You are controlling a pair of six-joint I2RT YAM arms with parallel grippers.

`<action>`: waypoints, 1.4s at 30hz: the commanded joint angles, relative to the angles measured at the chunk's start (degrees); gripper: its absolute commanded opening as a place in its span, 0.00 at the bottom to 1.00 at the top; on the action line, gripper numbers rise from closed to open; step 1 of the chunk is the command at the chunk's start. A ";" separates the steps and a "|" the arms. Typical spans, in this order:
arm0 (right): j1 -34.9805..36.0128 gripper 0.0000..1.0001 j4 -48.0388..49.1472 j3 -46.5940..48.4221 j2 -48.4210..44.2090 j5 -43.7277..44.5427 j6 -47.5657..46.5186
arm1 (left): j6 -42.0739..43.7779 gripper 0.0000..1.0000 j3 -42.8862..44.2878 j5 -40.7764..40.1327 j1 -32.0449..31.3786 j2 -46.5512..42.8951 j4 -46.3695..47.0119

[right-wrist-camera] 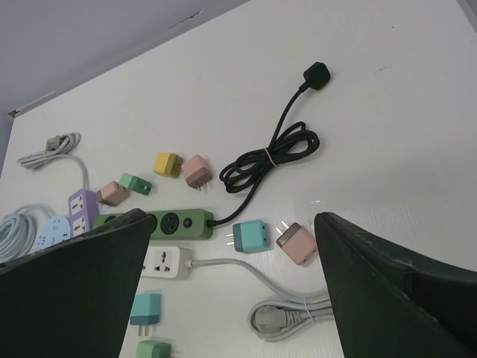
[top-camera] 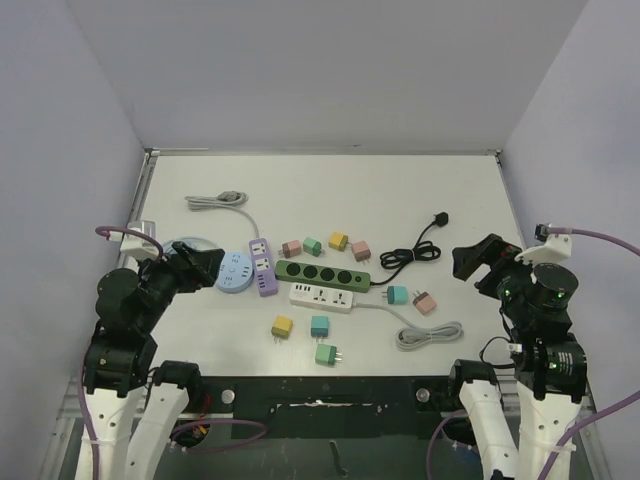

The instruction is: Insert the plug

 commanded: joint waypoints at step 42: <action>14.76 0.69 19.19 -27.18 36.19 17.91 25.60 | -13.69 0.73 -18.26 20.85 -0.64 4.16 25.62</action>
